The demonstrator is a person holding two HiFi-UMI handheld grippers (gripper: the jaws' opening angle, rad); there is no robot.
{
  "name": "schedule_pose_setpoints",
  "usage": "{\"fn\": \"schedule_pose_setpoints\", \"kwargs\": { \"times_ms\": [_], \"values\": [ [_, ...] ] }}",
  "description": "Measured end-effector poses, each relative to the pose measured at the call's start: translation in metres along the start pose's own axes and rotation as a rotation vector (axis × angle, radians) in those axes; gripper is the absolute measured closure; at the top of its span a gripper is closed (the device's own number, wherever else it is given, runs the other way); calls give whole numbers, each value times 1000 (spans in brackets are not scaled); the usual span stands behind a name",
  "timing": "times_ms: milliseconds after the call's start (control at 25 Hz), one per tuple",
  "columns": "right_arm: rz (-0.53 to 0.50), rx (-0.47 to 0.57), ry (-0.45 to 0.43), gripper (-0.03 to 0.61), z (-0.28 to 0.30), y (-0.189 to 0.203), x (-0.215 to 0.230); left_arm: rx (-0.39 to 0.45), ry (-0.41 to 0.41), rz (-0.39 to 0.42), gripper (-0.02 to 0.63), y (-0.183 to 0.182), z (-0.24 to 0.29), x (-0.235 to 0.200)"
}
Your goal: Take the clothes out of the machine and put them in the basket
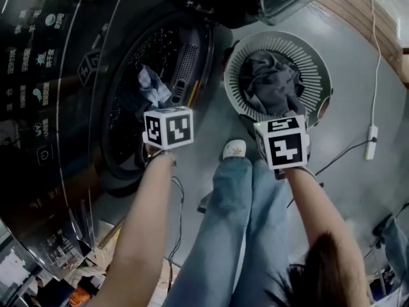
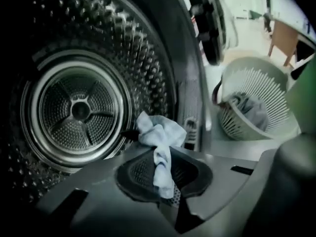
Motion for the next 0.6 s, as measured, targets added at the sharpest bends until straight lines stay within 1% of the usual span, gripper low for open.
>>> {"fn": "schedule_pose_setpoints", "kwargs": {
  "times_ms": [120,200,320,520,600],
  "values": [
    [8,10,5,31,-10,0,7,71,37,11,566,-20,-23,12],
    [9,17,13,32,-17,0,13,112,77,6,566,-33,-37,24],
    [28,32,29,34,-27,1,24,201,178,-16,566,-56,-62,47],
    [101,60,55,40,-43,13,41,364,385,-53,568,-90,-103,85],
    [121,52,68,41,-47,22,48,414,433,-47,566,-97,-116,98]
  ]
}}
Point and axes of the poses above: the fingertips, and each gripper's own axes: z forward along the fingers, x to its right, y out of its underside, the point moved 3 cm from there along -z, backward along the fingers, and after that the axes turned 6 degrees about -z, right-handed, at the moved point
